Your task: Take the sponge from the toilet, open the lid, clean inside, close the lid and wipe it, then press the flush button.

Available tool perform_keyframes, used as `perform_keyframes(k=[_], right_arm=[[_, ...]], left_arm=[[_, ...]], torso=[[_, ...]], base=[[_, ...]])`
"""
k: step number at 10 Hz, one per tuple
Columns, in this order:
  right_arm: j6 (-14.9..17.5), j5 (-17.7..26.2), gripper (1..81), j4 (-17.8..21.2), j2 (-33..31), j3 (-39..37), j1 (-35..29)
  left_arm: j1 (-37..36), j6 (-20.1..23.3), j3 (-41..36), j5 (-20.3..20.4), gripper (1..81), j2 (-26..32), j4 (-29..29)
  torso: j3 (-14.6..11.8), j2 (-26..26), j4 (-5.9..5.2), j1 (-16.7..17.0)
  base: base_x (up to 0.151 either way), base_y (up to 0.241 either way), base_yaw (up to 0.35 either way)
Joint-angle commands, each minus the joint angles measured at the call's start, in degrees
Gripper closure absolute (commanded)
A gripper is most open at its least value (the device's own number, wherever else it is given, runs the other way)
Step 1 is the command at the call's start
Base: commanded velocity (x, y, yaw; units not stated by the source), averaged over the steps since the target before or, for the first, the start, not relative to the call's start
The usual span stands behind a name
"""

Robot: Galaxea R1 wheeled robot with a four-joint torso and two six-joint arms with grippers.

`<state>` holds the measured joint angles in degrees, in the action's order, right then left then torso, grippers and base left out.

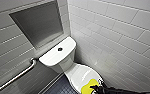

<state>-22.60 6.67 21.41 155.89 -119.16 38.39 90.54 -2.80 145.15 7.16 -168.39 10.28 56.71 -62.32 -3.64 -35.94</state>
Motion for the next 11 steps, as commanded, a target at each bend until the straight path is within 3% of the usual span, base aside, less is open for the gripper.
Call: perform_keyframes(k=[1, 5, 11], right_arm=[[-1.22, 5.28, 1.0, 3.03, 1.20, -1.23, -5.82], [-3.15, 6.34, 1.0, 3.03, 3.39, -4.48, -6.78], [-3.24, 8.71, 1.0, 2.42, 7.52, -11.77, -8.10]], left_arm=[[2.41, 0.43, -0.31, -4.61, 1.0, 0.24, -0.35], [2.41, 0.34, -0.31, -4.61, 1.0, 0.50, -0.43], [2.33, 0.26, -0.31, -4.69, 1.0, 0.59, -0.43]], torso=[[0.00, 0.00, 0.00, 0.00], [0.00, 0.00, 0.00, 0.00], [0.00, 0.00, 0.00, 0.00]], base=[[0.000, 0.000, 0.000], [0.000, 0.000, 0.000], [0.000, 0.000, 0.000]])
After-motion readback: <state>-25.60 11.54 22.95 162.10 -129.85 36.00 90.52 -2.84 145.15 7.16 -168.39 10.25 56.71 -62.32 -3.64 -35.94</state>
